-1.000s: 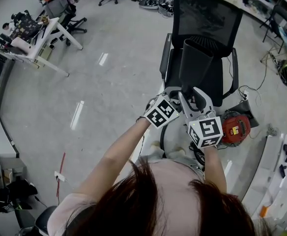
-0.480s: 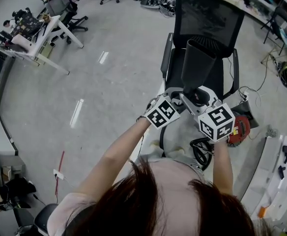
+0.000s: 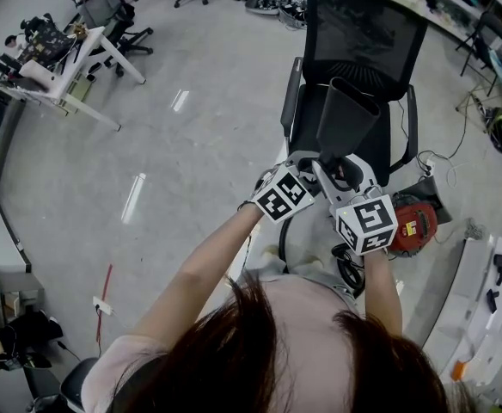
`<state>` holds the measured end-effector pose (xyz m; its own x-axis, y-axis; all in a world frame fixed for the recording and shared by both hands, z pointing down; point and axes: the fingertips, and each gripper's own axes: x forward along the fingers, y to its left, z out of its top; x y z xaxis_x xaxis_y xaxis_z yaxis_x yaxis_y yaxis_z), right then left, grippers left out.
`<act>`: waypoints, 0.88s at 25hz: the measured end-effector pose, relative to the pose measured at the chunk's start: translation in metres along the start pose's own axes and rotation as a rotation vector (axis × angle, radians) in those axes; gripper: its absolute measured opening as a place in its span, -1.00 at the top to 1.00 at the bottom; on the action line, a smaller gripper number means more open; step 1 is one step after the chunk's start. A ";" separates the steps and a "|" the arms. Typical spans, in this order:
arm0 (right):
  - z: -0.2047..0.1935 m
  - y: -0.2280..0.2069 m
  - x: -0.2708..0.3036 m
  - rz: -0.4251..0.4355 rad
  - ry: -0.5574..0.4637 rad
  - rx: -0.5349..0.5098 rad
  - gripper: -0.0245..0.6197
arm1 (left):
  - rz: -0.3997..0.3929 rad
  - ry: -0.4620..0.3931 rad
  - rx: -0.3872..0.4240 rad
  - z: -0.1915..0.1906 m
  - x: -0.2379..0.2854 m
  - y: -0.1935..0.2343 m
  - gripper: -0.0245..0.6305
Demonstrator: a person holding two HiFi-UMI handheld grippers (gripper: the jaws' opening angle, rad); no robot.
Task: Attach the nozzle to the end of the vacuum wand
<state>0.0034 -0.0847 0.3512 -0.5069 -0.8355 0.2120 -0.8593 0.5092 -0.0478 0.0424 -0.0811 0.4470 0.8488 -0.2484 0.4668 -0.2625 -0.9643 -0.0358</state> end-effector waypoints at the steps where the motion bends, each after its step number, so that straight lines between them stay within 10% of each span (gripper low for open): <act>1: 0.000 0.000 0.001 0.017 0.009 0.019 0.37 | 0.000 0.001 0.002 0.000 -0.001 0.000 0.46; 6: 0.000 0.000 0.002 0.111 0.029 0.086 0.37 | -0.004 0.000 0.003 0.001 -0.003 0.000 0.46; 22: -0.002 0.001 -0.005 -0.024 -0.055 0.092 0.37 | -0.016 -0.001 -0.014 -0.004 -0.004 -0.005 0.46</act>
<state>0.0048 -0.0797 0.3518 -0.4873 -0.8583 0.1606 -0.8724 0.4704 -0.1331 0.0389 -0.0749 0.4486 0.8535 -0.2327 0.4663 -0.2550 -0.9668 -0.0157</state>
